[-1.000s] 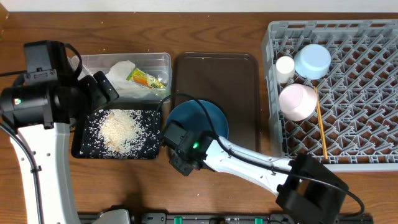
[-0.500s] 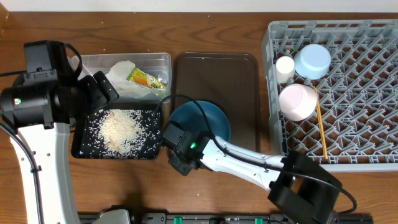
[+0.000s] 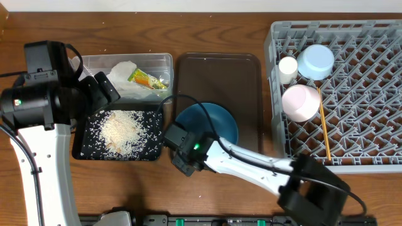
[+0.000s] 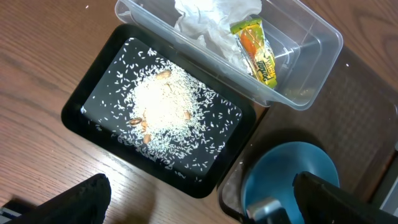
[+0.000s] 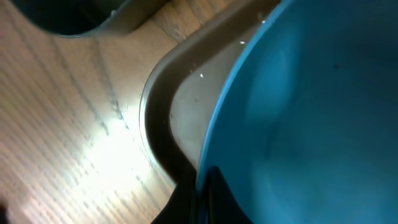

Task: Sort waste into correct bins and load items into the dishwasher rack
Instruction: 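Lift the blue plate and carry it right over the rack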

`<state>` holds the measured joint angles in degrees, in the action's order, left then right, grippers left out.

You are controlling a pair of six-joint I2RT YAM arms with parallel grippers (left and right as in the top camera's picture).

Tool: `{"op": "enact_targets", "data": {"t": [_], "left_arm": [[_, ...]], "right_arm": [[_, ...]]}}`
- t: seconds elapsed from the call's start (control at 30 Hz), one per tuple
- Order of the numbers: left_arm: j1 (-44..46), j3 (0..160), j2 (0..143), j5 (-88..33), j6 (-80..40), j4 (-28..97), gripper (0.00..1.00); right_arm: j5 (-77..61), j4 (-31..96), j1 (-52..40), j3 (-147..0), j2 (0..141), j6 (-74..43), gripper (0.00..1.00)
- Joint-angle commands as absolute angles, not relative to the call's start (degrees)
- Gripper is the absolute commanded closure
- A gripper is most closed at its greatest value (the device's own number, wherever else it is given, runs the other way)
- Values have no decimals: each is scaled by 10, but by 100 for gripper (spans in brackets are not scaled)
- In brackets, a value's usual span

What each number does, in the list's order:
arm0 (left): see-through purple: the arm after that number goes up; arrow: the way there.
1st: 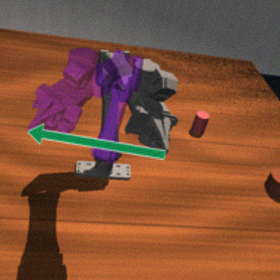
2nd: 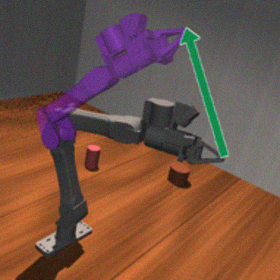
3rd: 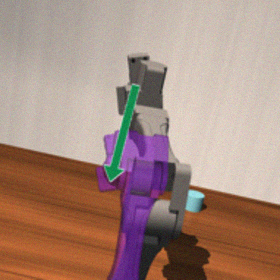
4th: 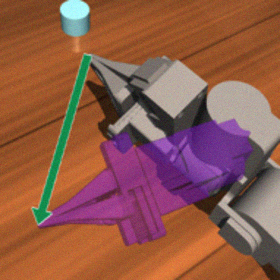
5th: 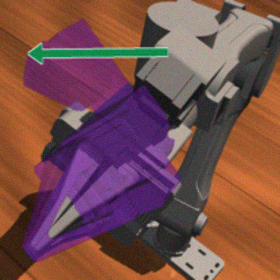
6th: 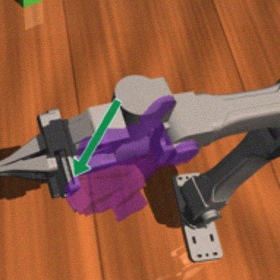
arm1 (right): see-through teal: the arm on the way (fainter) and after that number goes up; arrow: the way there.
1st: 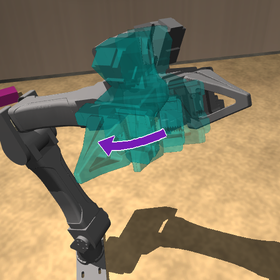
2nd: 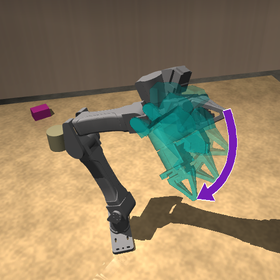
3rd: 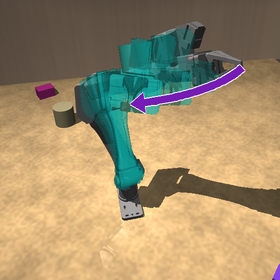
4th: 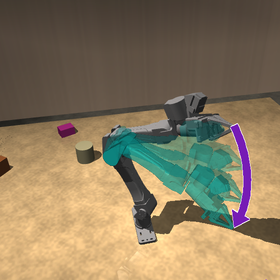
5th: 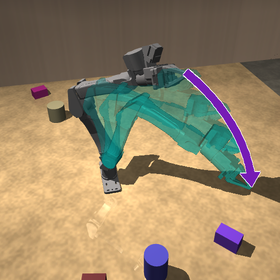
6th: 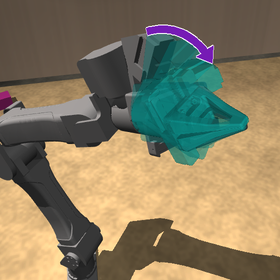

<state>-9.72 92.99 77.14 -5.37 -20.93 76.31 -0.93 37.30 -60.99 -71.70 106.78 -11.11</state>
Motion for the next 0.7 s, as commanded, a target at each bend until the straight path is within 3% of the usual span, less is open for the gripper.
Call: {"op": "enact_targets", "data": {"t": [0.0,0.3,0.5,0.67], "left_arm": [[-100,931,775,-44,-206,764,4],[-100,931,775,-44,-206,765,4],[-100,931,775,-44,-206,764,4],[-100,931,775,-44,-206,764,4]], "right_arm": [[-28,382,-605,-726,986,-119,99],[-50,459,-491,-726,741,-91,99],[-167,536,-282,-726,619,-59,99],[-347,577,-78,-726,584,21,99]]}}
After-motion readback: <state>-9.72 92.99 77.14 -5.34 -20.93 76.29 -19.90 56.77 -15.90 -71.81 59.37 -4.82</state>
